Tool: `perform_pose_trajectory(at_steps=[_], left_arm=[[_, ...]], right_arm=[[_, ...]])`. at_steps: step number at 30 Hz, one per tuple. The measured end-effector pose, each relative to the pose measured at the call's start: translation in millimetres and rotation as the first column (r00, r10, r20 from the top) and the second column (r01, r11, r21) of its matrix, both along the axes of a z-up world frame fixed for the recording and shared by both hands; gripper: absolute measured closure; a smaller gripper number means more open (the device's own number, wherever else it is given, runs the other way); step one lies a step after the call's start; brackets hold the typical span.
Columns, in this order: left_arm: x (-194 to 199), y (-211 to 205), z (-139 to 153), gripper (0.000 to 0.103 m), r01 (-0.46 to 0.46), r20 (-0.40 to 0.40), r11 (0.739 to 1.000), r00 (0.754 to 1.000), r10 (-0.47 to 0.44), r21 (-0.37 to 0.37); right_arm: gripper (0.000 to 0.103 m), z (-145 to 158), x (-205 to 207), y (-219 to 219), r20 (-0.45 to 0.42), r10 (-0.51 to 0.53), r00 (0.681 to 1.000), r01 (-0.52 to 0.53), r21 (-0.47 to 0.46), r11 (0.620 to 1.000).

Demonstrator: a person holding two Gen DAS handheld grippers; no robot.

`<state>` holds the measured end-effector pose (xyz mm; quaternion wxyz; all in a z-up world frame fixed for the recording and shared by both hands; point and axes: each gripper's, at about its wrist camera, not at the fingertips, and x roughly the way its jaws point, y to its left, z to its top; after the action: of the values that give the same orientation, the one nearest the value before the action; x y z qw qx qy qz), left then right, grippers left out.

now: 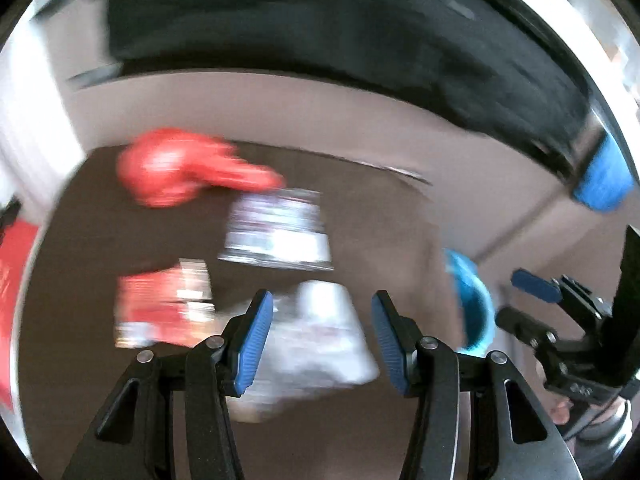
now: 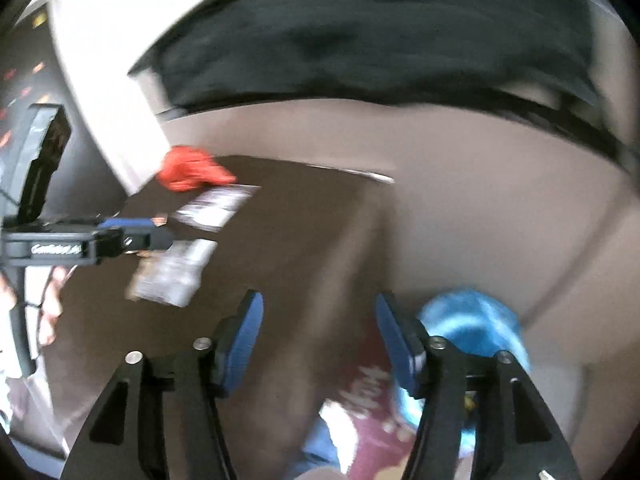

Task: Collect trash
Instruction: 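Move both open tools back over the table, then grasp the red plastic bag with the left tool while the right tool grasps a clear wrapper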

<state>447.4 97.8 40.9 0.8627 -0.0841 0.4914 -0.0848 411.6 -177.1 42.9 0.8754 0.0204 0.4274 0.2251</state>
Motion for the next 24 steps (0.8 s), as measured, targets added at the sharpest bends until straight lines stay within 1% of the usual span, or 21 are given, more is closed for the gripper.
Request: perform_pose_trajectory(at_steps=[1,3,4,5,7,8,10,11,12,13,14,16,17,18,19,20,22,23,24], left_arm=[[4.0,19.4,-1.1,0.051,-0.034,-0.002,0.999,0.999,0.034,-0.014],[13.7,60.5,-5.1,0.051,-0.103,-0.003,0.994,0.995,0.103,-0.030],[18.7,79.6,-7.1,0.051,-0.125,0.009,0.992,0.992,0.125,-0.031],[22.8,89.2,-7.7,0.051,-0.134,0.018,0.990,0.991,0.135,-0.040],[37.8,113.6,-7.6,0.050,-0.139,0.032,0.986,0.989,0.143,-0.088],[47.0,124.2,-7.6,0.048,-0.147,0.031,0.982,0.988,0.152,-0.120],[69.0,137.6,-7.7,0.039,-0.173,0.033,0.970,0.983,0.181,-0.169],[77.0,141.2,-8.6,0.036,-0.179,0.031,0.966,0.982,0.188,-0.187],[91.7,146.0,-13.3,0.029,-0.187,0.018,0.962,0.981,0.194,-0.200],[104.1,146.6,-17.7,0.025,-0.200,-0.004,0.957,0.979,0.204,-0.208],[117.2,145.1,-25.7,0.025,-0.213,-0.034,0.953,0.977,0.211,-0.217],[137.5,137.2,-43.3,0.025,-0.239,-0.057,0.945,0.971,0.232,-0.224],[144.7,134.9,-51.8,0.025,-0.258,-0.066,0.945,0.966,0.250,-0.199],[151.0,134.3,-59.3,0.021,-0.268,-0.079,0.945,0.963,0.257,-0.187],[154.9,134.7,-65.5,0.014,-0.274,-0.091,0.942,0.961,0.261,-0.195],[158.1,137.6,-71.8,0.012,-0.284,-0.108,0.934,0.958,0.267,-0.216],[161.8,147.4,-83.7,0.014,-0.289,-0.174,0.913,0.953,0.247,-0.289],[162.9,150.7,-85.9,0.016,-0.282,-0.191,0.902,0.954,0.229,-0.328],[161.2,156.6,-86.2,0.021,-0.274,-0.189,0.890,0.958,0.217,-0.365]], right_arm=[[0.043,2.6,9.1,23.3,-0.003,0.049,0.999,-0.049,0.001,0.999],[0.043,2.3,21.2,61.3,-0.004,0.114,0.993,-0.114,-0.013,0.993],[0.043,1.5,26.8,74.5,-0.005,0.129,0.992,-0.130,-0.027,0.991],[0.043,-0.4,34.5,91.4,-0.006,0.149,0.989,-0.149,-0.042,0.988],[0.043,-7.3,51.8,122.2,-0.015,0.186,0.982,-0.187,-0.051,0.981],[0.043,-11.3,58.0,127.6,-0.024,0.203,0.979,-0.204,-0.038,0.978],[0.043,-20.7,79.3,145.9,-0.057,0.208,0.976,-0.209,-0.003,0.978],[0.043,-26.0,87.7,149.5,-0.068,0.200,0.977,-0.200,0.008,0.980],[0.043,-31.2,96.6,154.4,-0.078,0.187,0.979,-0.186,0.013,0.982],[0.043,-35.4,104.0,158.5,-0.085,0.173,0.981,-0.172,0.011,0.985],[0.043,-40.1,109.8,161.5,-0.087,0.158,0.984,-0.159,-0.001,0.987],[0.043,-45.8,113.3,163.9,-0.083,0.146,0.986,-0.148,-0.024,0.989],[0.043,-49.2,113.5,164.6,-0.081,0.142,0.987,-0.146,-0.045,0.988],[0.043,-51.8,112.6,164.5,-0.078,0.139,0.987,-0.144,-0.064,0.987],[0.043,-53.4,111.4,164.7,-0.075,0.141,0.987,-0.147,-0.076,0.986],[0.043,-54.2,110.2,164.6,-0.076,0.147,0.986,-0.153,-0.079,0.985],[0.043,-55.5,110.4,166.3,-0.092,0.153,0.984,-0.160,-0.072,0.984],[0.043,-56.1,112.0,166.1,-0.108,0.152,0.982,-0.160,-0.061,0.985],[0.043,-57.7,116.8,167.6,-0.135,0.142,0.981,-0.149,-0.048,0.988]])
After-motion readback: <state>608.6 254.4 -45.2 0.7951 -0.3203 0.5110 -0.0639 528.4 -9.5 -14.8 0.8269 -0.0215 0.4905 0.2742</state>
